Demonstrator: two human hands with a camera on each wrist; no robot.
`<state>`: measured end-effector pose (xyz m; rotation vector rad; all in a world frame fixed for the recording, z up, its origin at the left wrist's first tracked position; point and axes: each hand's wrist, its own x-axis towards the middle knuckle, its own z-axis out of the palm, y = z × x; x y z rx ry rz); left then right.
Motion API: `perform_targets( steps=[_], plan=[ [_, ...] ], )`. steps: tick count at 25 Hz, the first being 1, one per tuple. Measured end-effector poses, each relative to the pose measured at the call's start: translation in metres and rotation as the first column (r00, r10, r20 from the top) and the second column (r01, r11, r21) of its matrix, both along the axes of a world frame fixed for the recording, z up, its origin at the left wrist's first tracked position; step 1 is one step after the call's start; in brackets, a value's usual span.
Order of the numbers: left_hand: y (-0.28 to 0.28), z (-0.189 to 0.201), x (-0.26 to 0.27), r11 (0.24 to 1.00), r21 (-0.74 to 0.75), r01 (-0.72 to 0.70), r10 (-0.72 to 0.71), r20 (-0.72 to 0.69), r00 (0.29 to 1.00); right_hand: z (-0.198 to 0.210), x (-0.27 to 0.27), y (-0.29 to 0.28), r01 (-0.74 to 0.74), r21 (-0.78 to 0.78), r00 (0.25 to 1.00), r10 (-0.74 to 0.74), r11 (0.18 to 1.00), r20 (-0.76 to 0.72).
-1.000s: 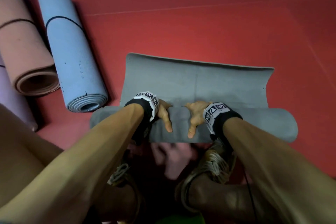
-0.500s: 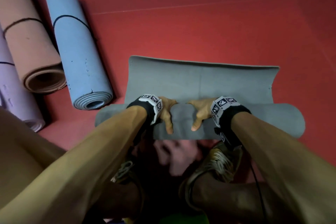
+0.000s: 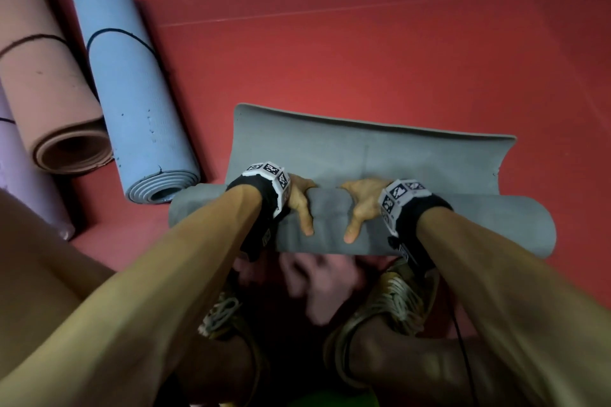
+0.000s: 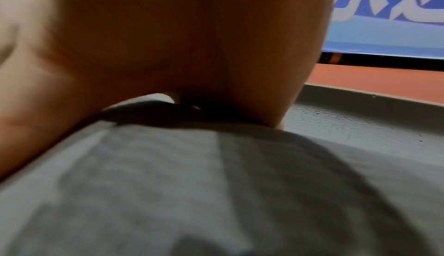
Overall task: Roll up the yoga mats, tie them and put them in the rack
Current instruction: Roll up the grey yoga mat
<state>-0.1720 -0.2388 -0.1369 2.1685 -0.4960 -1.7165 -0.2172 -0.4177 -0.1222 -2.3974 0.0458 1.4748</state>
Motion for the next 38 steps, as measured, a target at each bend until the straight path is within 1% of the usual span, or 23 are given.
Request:
perform_targets(
  steps=[2, 4, 5, 6, 7, 9, 11, 13, 14, 15, 17, 19, 20, 22, 24, 25, 27, 28, 30, 32, 34, 36, 38],
  plan=[
    [0.004, 0.001, -0.009, 0.997, 0.025, 0.07, -0.073, 0.202, 0.977, -0.002, 0.014, -0.001, 0.011, 0.066, 0.997, -0.005, 0.998, -0.08],
    [0.005, 0.003, -0.022, 0.982, 0.095, 0.165, -0.188, 0.351, 0.917, -0.01, 0.025, -0.005, 0.034, 0.11, 0.981, -0.012, 0.993, -0.193],
    [0.006, 0.003, -0.028, 0.975, 0.13, 0.183, -0.22, 0.4, 0.89, -0.019, 0.029, -0.006, 0.067, 0.126, 0.966, -0.033, 0.99, -0.256],
    [0.006, 0.004, -0.032, 0.974, 0.139, 0.181, -0.224, 0.436, 0.872, -0.024, 0.03, -0.007, 0.091, 0.133, 0.957, -0.05, 0.987, -0.287],
    [0.006, 0.005, -0.034, 0.975, 0.138, 0.175, -0.219, 0.448, 0.867, -0.027, 0.03, -0.007, 0.106, 0.122, 0.956, -0.067, 0.987, -0.285],
    [0.003, 0.008, -0.03, 0.981, 0.099, 0.169, -0.195, 0.409, 0.891, -0.019, 0.02, -0.003, 0.088, 0.094, 0.977, -0.067, 0.992, -0.204],
    [0.001, 0.011, -0.022, 0.987, 0.059, 0.146, -0.157, 0.323, 0.933, -0.007, 0.009, 0.002, 0.017, 0.056, 0.997, -0.013, 0.998, -0.08],
    [0.001, 0.013, -0.011, 0.996, 0.015, 0.088, -0.089, 0.204, 0.975, -0.001, -0.008, 0.007, -0.128, -0.082, 0.986, 0.135, 0.988, 0.093],
    [0.0, 0.013, -0.005, 0.997, 0.002, 0.075, -0.074, 0.139, 0.988, 0.003, -0.018, 0.01, -0.178, -0.153, 0.966, 0.202, 0.972, 0.163],
    [-0.002, 0.014, 0.0, 0.997, 0.009, 0.076, -0.077, 0.095, 0.993, 0.005, -0.025, 0.012, -0.19, -0.191, 0.954, 0.227, 0.963, 0.196],
    [-0.006, 0.013, 0.008, 0.993, 0.046, 0.108, -0.111, 0.061, 0.992, 0.009, -0.034, 0.016, -0.178, -0.197, 0.953, 0.219, 0.964, 0.209],
    [-0.009, 0.012, 0.008, 0.988, 0.072, 0.137, -0.142, 0.062, 0.988, 0.011, -0.031, 0.016, -0.149, -0.184, 0.956, 0.189, 0.972, 0.224],
    [-0.008, 0.009, 0.007, 0.989, 0.078, 0.129, -0.134, 0.061, 0.989, 0.011, -0.027, 0.017, -0.143, -0.185, 0.958, 0.183, 0.972, 0.222],
    [-0.005, 0.004, 0.002, 0.995, 0.07, 0.067, -0.073, 0.095, 0.993, 0.013, -0.016, 0.018, -0.164, -0.198, 0.963, 0.2, 0.966, 0.178],
    [0.0, 0.001, -0.004, 0.999, 0.03, 0.042, -0.048, 0.206, 0.977, 0.014, -0.002, 0.016, -0.143, -0.153, 0.982, 0.16, 0.978, 0.101],
    [0.002, 0.001, -0.008, 0.996, 0.038, 0.082, -0.089, 0.291, 0.953, 0.014, 0.006, 0.014, -0.119, -0.103, 0.991, 0.124, 0.988, 0.046],
    [0.003, 0.001, -0.018, 0.983, 0.098, 0.154, -0.182, 0.446, 0.877, 0.014, 0.022, 0.009, -0.071, -0.002, 0.994, 0.071, 0.997, -0.085],
    [0.004, 0.001, -0.022, 0.981, 0.114, 0.157, -0.193, 0.49, 0.85, 0.012, 0.029, 0.006, -0.041, 0.035, 0.99, 0.046, 0.999, -0.131],
    [0.003, 0.003, -0.024, 0.982, 0.1, 0.16, -0.189, 0.527, 0.828, 0.011, 0.033, 0.003, 0.017, 0.072, 0.986, -0.005, 0.997, -0.165],
    [0.001, 0.006, -0.019, 0.985, 0.065, 0.158, -0.169, 0.497, 0.851, 0.011, 0.03, 0.004, 0.009, 0.061, 0.99, 0.0, 0.998, -0.144],
    [-0.004, 0.01, -0.01, 0.992, 0.027, 0.125, -0.125, 0.428, 0.895, 0.011, 0.021, 0.006, -0.042, 0.023, 0.996, 0.043, 0.999, -0.074],
    [-0.008, 0.014, 0.0, 0.993, 0.024, 0.118, -0.119, 0.358, 0.926, 0.01, 0.008, 0.011, -0.142, -0.09, 0.987, 0.147, 0.986, 0.062],
    [-0.009, 0.013, 0.007, 0.994, 0.037, 0.106, -0.112, 0.264, 0.958, 0.008, -0.007, 0.016, -0.221, -0.206, 0.955, 0.254, 0.953, 0.154]
  ],
)
